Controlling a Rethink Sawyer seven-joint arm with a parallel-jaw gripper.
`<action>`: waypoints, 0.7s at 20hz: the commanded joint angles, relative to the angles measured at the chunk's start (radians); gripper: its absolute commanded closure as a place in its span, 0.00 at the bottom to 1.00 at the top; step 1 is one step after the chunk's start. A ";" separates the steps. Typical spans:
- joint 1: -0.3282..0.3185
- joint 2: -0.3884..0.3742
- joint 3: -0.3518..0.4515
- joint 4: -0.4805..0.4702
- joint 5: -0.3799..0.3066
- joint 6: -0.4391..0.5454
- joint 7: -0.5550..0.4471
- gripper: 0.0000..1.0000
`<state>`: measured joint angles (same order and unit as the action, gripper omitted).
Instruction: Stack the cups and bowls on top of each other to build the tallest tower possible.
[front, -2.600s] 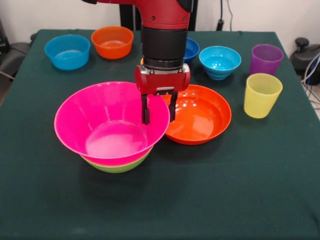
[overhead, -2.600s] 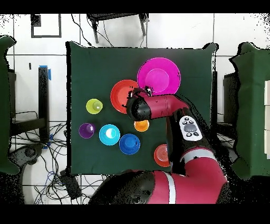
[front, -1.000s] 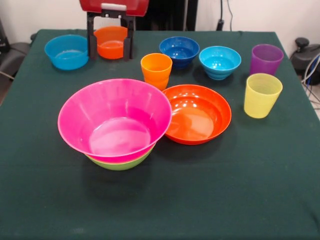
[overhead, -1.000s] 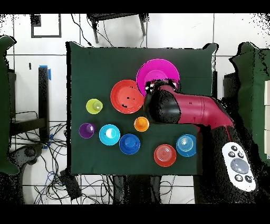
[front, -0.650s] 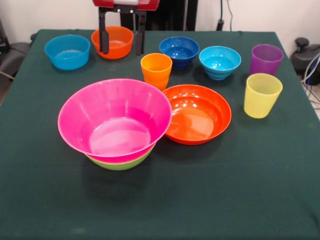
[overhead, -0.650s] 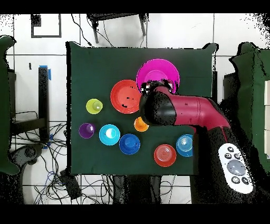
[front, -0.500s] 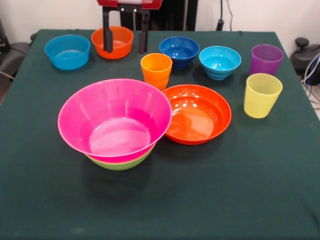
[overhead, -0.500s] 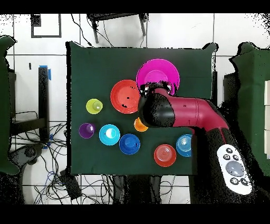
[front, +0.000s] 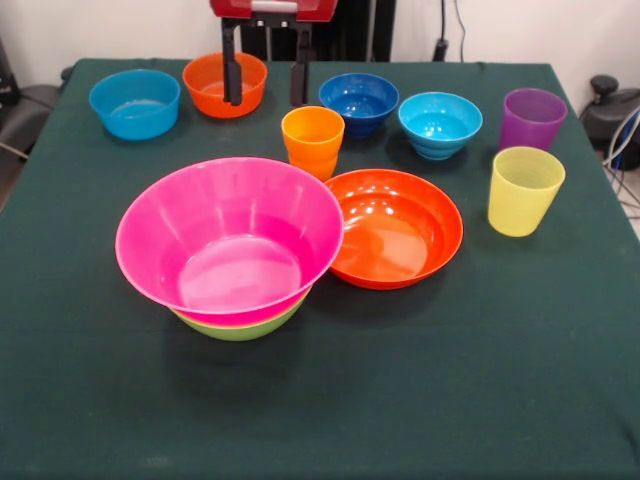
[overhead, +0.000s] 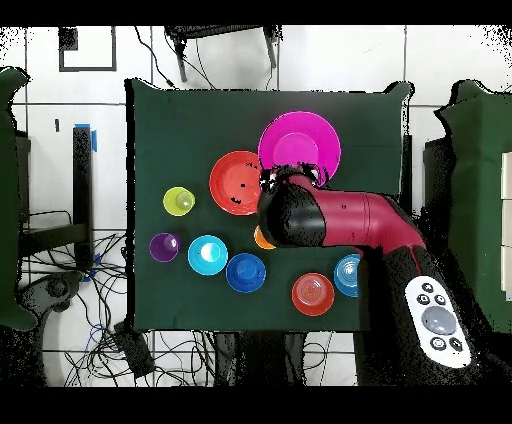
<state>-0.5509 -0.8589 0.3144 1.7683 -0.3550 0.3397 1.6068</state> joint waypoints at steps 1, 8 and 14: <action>0.048 0.041 0.028 0.053 -0.044 0.056 0.029 0.00; 0.052 0.043 0.028 0.060 -0.042 0.033 0.038 0.00; 0.064 0.047 0.021 0.060 -0.051 0.024 0.040 0.00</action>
<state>-0.5279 -0.8590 0.3144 1.7786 -0.3547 0.3397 1.6068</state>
